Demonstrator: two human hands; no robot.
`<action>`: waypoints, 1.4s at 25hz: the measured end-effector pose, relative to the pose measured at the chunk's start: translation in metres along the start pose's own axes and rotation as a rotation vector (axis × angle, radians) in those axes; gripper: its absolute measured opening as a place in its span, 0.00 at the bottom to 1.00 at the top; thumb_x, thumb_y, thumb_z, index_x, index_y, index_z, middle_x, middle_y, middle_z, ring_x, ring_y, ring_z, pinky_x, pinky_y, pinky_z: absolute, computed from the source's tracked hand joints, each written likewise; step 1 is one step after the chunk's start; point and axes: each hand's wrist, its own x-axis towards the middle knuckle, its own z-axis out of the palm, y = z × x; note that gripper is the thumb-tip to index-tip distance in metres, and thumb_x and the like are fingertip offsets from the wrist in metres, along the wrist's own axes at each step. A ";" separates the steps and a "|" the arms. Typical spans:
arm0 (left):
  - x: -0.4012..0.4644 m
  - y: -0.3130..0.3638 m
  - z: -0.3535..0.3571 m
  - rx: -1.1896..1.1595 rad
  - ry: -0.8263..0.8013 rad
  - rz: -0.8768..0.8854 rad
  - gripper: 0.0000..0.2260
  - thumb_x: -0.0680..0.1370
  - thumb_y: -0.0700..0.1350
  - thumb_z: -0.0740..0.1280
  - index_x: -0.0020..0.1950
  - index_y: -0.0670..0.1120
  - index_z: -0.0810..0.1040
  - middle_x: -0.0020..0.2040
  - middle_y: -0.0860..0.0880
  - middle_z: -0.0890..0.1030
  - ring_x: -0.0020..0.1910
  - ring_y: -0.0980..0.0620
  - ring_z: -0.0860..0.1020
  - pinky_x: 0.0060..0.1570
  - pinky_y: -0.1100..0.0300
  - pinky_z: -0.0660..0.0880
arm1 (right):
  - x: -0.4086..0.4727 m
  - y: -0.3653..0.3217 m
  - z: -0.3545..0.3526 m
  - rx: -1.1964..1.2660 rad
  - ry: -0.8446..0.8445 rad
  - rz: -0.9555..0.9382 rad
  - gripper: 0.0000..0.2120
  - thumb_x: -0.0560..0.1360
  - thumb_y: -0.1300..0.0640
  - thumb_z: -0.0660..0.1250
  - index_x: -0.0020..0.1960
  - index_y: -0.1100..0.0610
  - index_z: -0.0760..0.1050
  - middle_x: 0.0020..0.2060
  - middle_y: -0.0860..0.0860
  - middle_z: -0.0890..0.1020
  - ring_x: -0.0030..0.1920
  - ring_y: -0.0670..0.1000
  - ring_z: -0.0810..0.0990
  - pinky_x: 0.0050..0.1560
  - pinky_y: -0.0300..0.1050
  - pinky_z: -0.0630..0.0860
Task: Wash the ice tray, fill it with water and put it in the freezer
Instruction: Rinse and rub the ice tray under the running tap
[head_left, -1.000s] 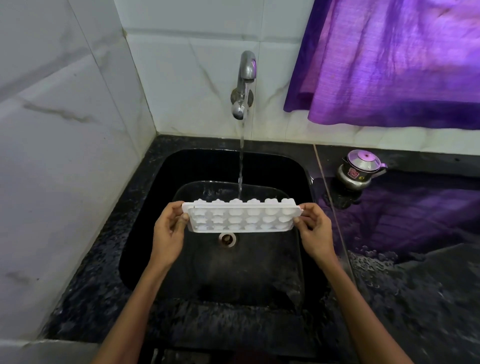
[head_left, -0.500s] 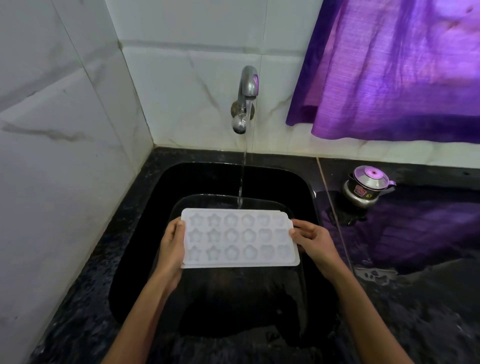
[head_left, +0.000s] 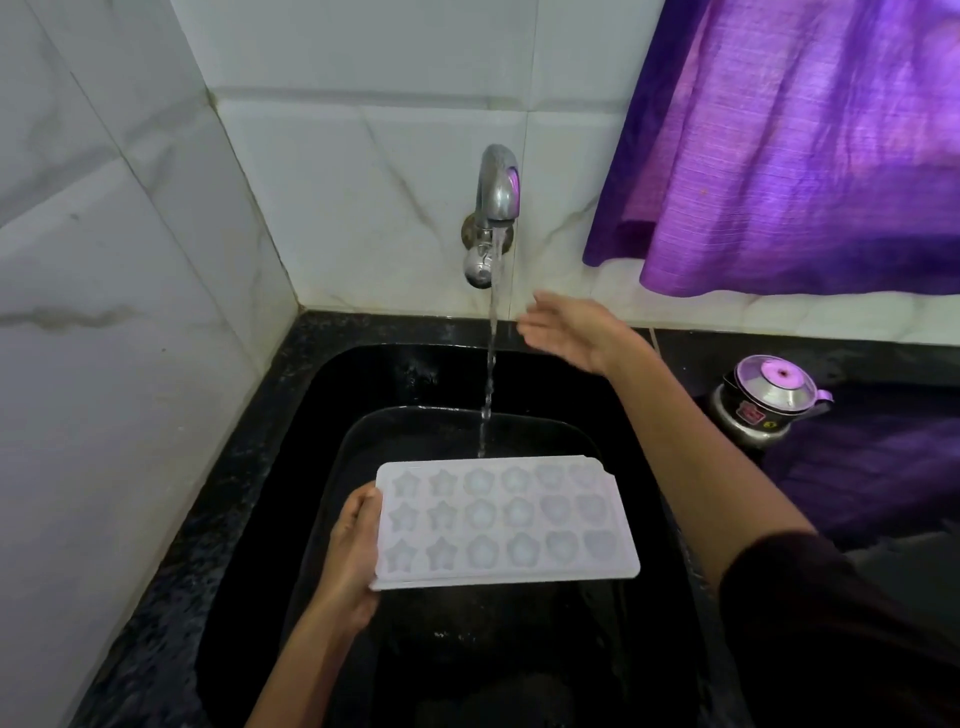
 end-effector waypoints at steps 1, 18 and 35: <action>0.002 0.001 0.001 0.006 -0.009 0.003 0.07 0.81 0.49 0.59 0.51 0.51 0.76 0.44 0.51 0.84 0.39 0.53 0.84 0.28 0.61 0.78 | 0.015 -0.014 0.011 0.026 -0.025 0.017 0.25 0.78 0.51 0.64 0.66 0.68 0.67 0.62 0.62 0.76 0.59 0.57 0.78 0.56 0.46 0.77; 0.015 -0.001 -0.009 0.008 -0.007 -0.004 0.08 0.81 0.51 0.59 0.52 0.54 0.77 0.43 0.53 0.85 0.40 0.52 0.84 0.29 0.59 0.79 | 0.082 -0.012 0.048 0.439 -0.243 0.023 0.20 0.75 0.48 0.68 0.55 0.65 0.74 0.40 0.57 0.82 0.38 0.51 0.83 0.45 0.43 0.82; 0.015 -0.002 -0.013 -0.017 0.017 0.009 0.08 0.81 0.51 0.58 0.52 0.54 0.77 0.46 0.52 0.84 0.42 0.50 0.84 0.31 0.57 0.79 | 0.037 0.020 0.004 -0.332 -0.256 0.128 0.36 0.79 0.37 0.46 0.73 0.65 0.58 0.70 0.60 0.70 0.69 0.56 0.70 0.68 0.48 0.66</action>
